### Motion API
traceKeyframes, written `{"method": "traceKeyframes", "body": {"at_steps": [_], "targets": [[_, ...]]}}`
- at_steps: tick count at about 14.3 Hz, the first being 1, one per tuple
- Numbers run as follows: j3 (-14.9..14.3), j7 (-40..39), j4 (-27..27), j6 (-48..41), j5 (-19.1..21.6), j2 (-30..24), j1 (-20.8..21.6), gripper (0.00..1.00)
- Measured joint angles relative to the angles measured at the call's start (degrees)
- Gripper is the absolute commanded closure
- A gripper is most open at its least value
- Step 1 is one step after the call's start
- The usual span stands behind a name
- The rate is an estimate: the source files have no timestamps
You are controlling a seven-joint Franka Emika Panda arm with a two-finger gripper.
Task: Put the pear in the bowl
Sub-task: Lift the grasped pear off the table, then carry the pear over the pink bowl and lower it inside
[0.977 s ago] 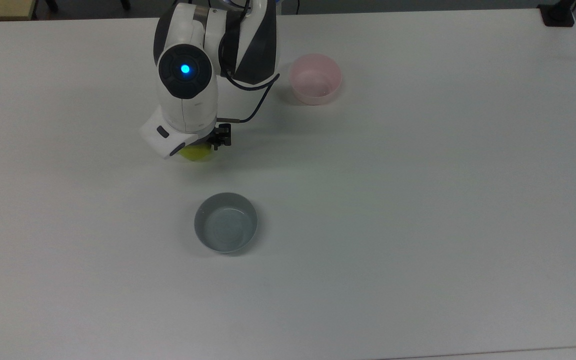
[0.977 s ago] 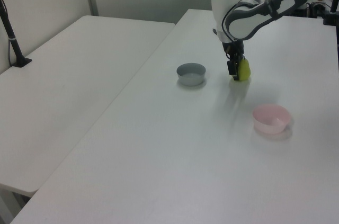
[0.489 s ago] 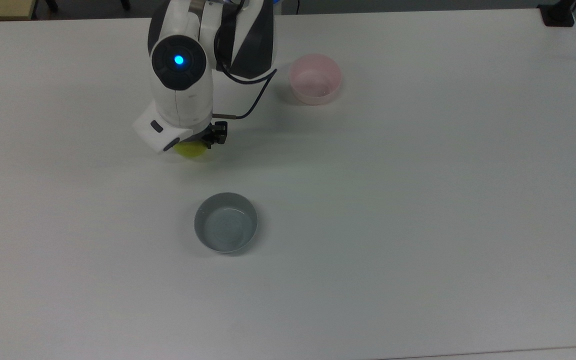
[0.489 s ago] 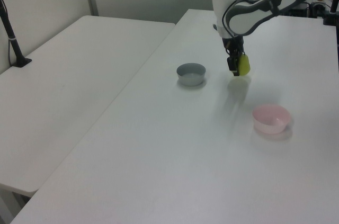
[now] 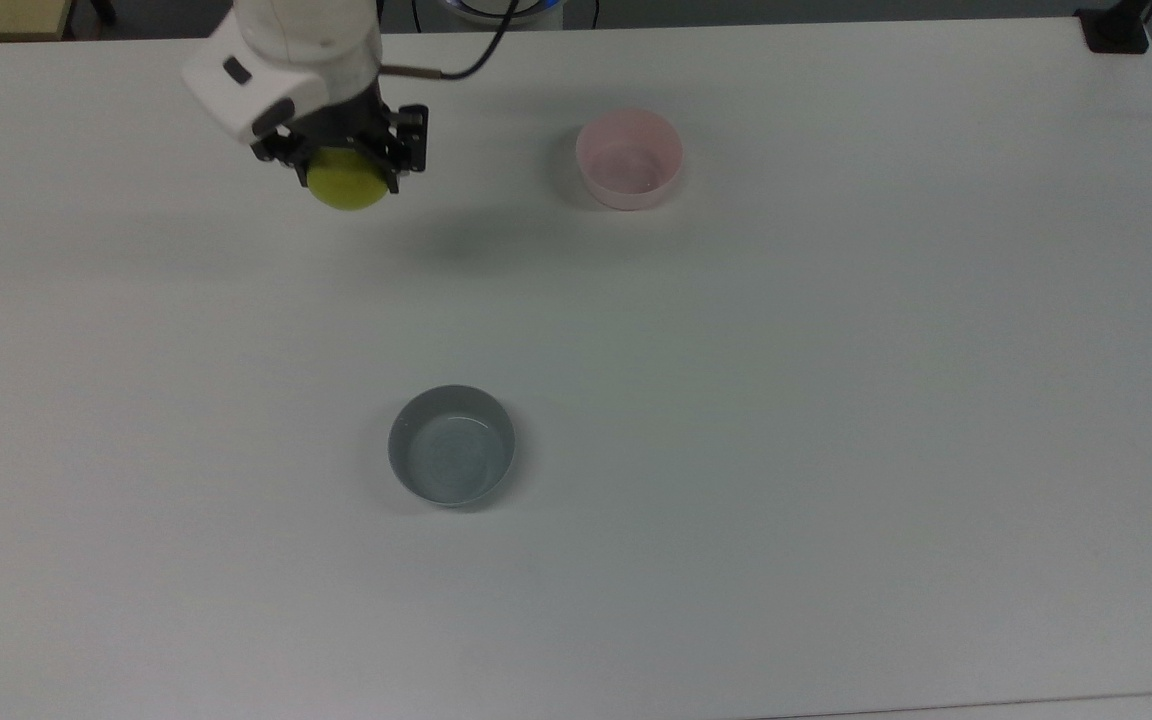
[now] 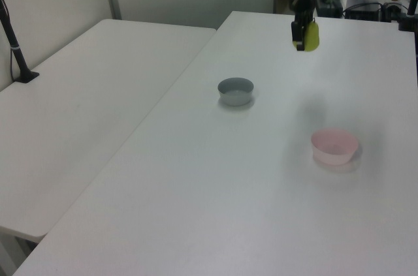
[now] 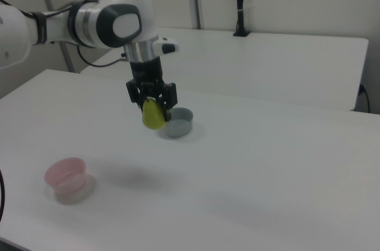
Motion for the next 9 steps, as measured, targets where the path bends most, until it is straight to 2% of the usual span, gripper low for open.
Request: {"method": "traceKeyframes", "body": {"at_steps": [3,5,8,9], "targets": [[0.0,-0.6,0.0,-0.2,0.0,-1.6,0.3,0.75],[0.2,-0.8,0.0,-1.6,0.0,-1.5,2.3,0.75],[0.6,1.7,0.0,-4.2,0.0,-1.8,8.9,0.75],[0.8,3.6,0.1,-5.4,0.0,-2.2,12.7,0.75]]}}
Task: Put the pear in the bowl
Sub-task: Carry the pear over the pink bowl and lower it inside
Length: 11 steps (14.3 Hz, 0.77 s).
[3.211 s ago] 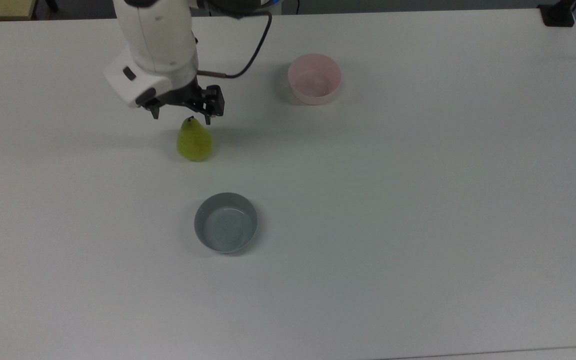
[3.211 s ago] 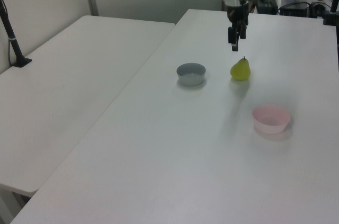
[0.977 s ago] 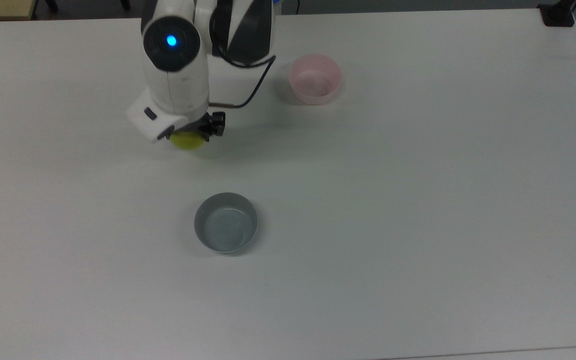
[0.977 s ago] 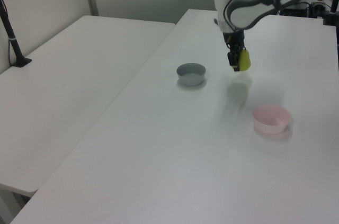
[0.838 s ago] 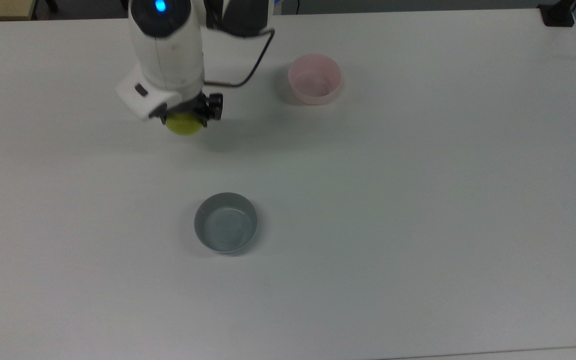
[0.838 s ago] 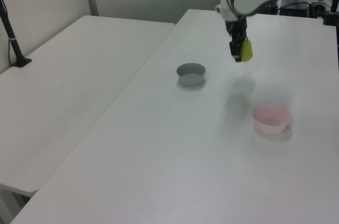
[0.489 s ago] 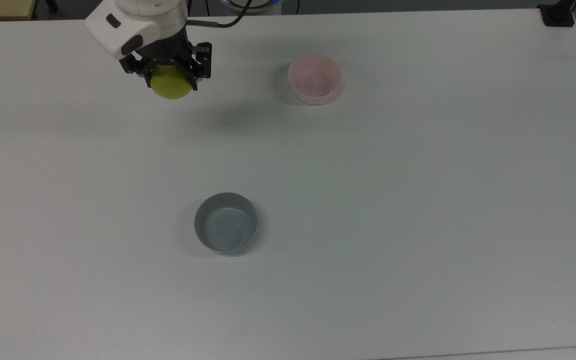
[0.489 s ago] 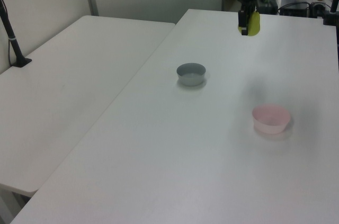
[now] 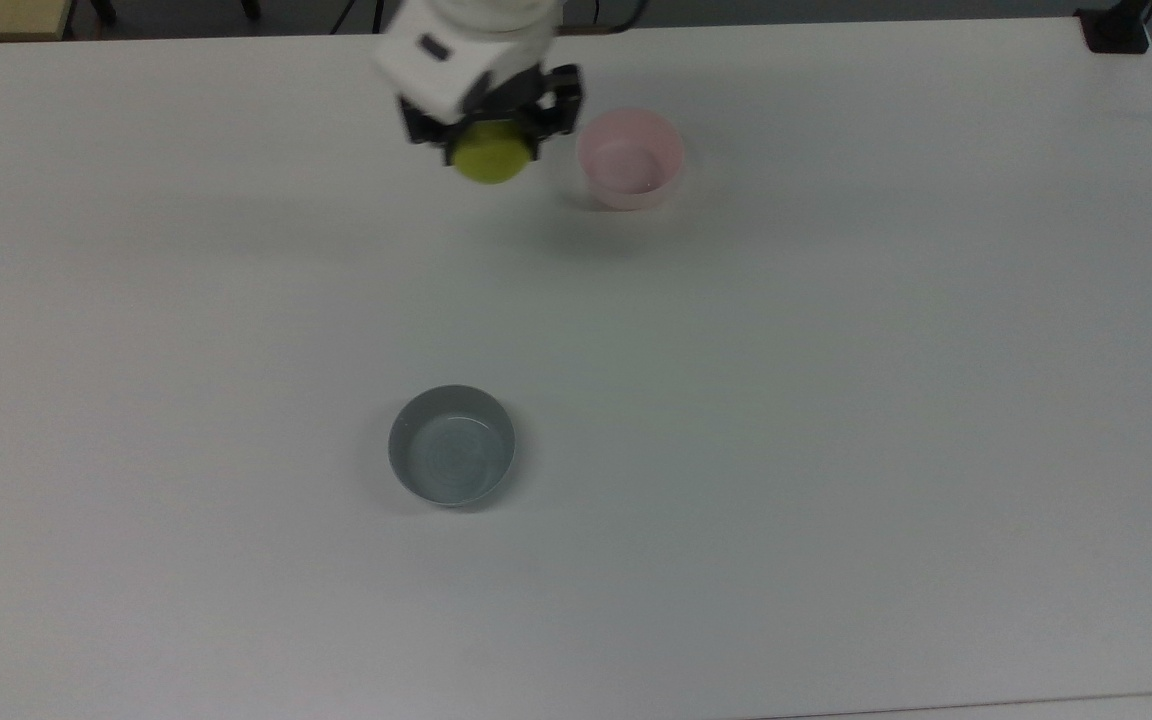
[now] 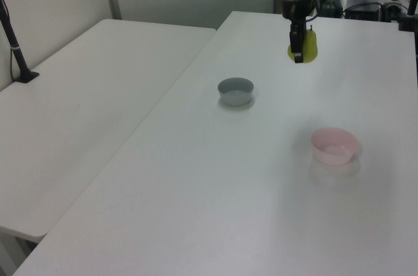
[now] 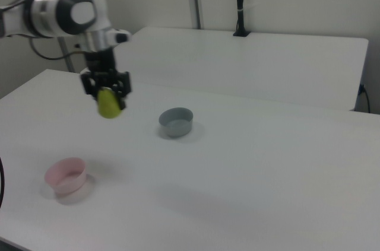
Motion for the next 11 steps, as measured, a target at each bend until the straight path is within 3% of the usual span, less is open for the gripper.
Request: {"method": "traceKeyframes", "body": {"at_steps": [2,6,11], "targets": [[2.0,0.8,-0.5,-2.7,0.0,-1.8,3.2,0.75],[6.4,1.2,-5.7,-3.9,0.0,-5.6,5.2,0.75],[12.9,2.8,-14.4,-3.9,-1.7,-6.0,5.4,0.75]]}}
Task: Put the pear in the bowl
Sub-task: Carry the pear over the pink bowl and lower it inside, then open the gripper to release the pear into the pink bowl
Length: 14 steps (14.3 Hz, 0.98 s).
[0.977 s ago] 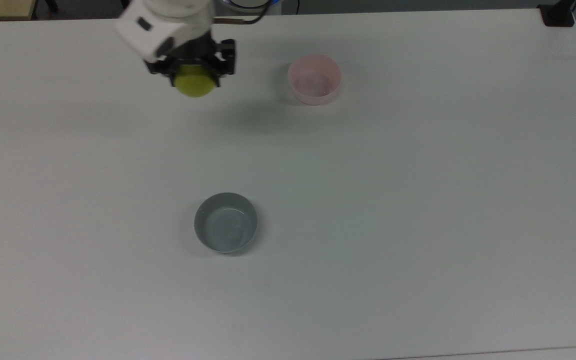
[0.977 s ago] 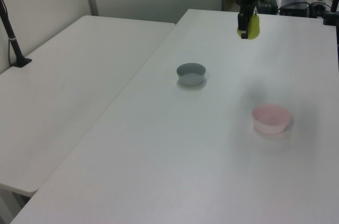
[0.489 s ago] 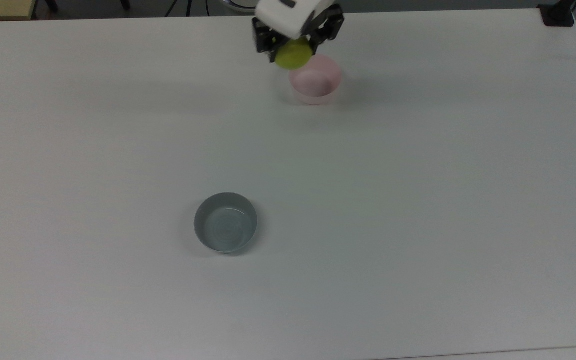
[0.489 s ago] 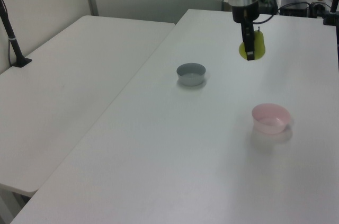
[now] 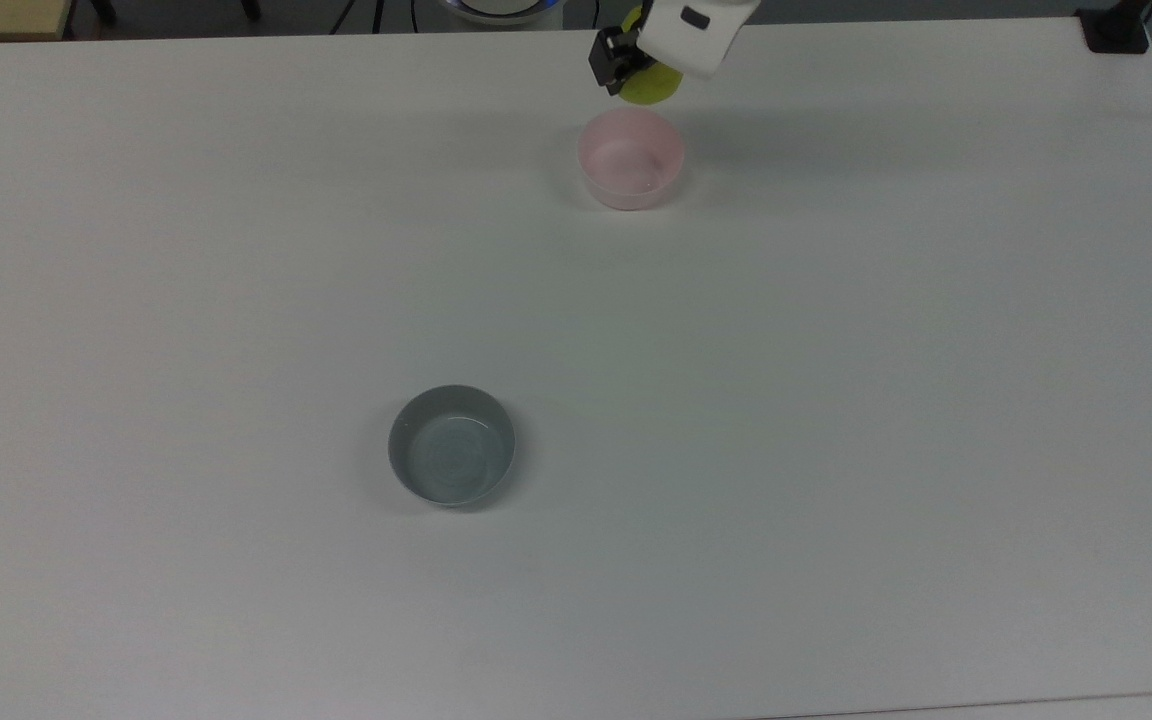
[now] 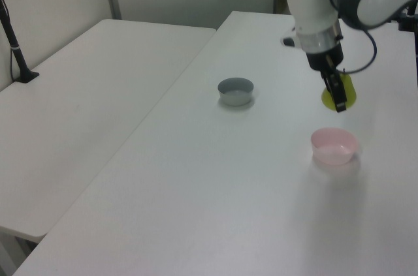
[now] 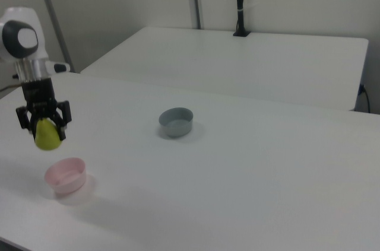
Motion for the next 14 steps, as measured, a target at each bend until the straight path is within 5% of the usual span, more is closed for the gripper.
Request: {"method": "traceKeyframes", "body": {"at_steps": [8,11,14], "targets": [[0.8,0.9,-1.1,4.1,-1.1,9.0,-0.1,0.75],[0.8,0.9,-1.2,5.3,-1.2,10.2,-0.1,0.59],[0.8,0.9,-1.5,5.5,-1.2,11.4,-0.1,0.33]]}}
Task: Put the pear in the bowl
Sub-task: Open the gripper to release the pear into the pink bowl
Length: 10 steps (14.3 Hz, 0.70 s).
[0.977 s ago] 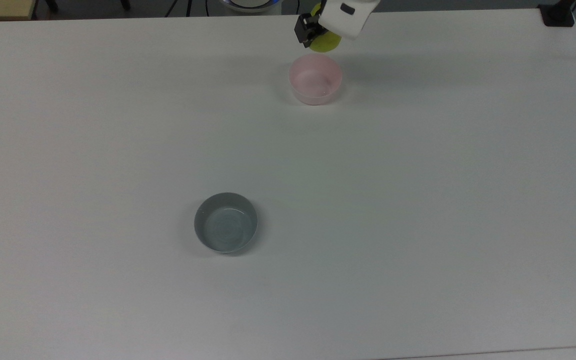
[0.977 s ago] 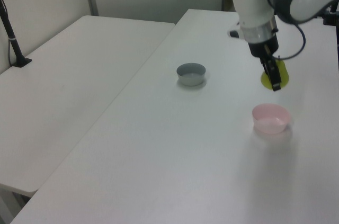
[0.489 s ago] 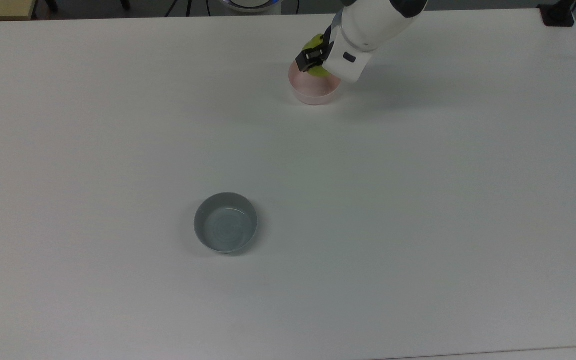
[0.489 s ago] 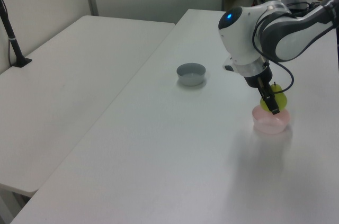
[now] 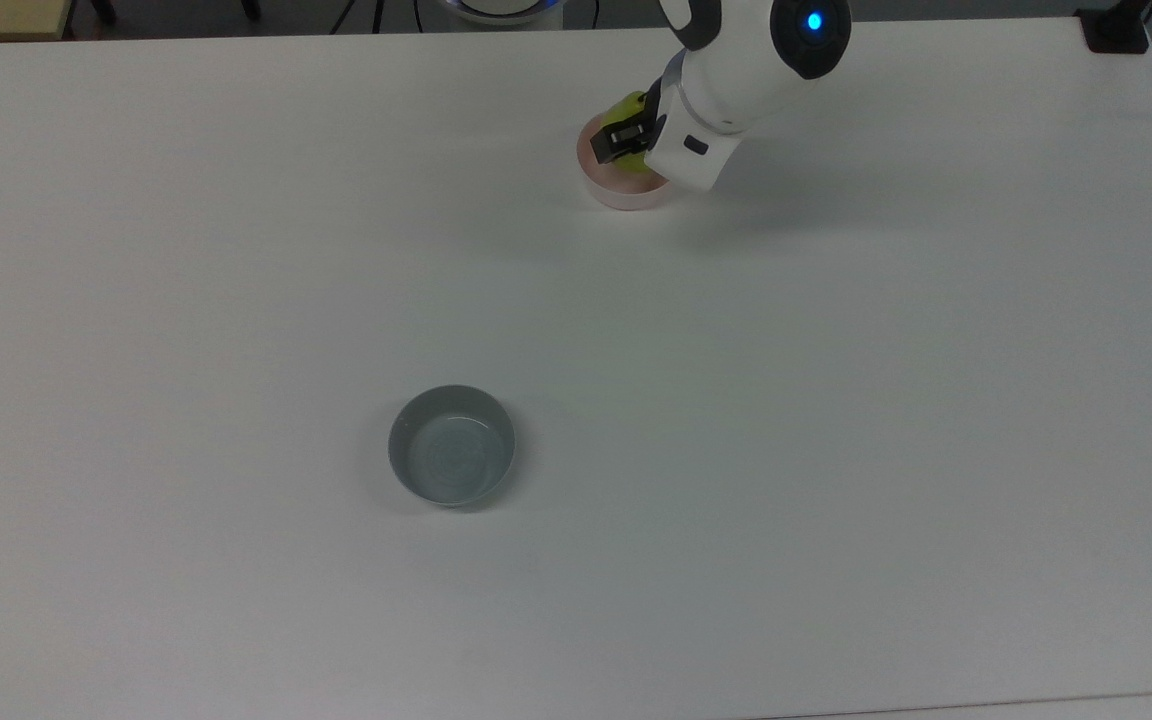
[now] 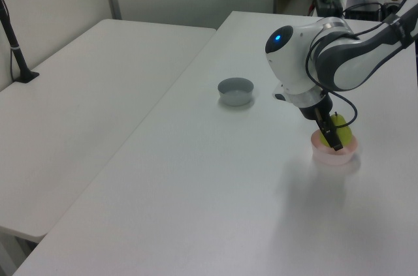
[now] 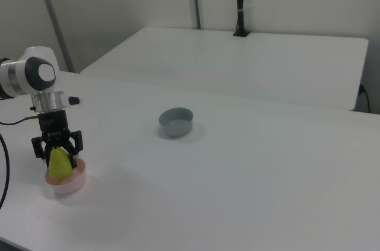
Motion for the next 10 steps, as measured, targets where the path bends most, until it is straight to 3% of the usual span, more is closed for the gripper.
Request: {"method": "traceKeyframes", "body": {"at_steps": [2,10], "targets": [[0.0,0.0,-0.1,0.6,0.0,0.4,0.0,0.00],[0.0,0.0,-0.3,0.8,-1.2,0.3,0.0,0.00]]}}
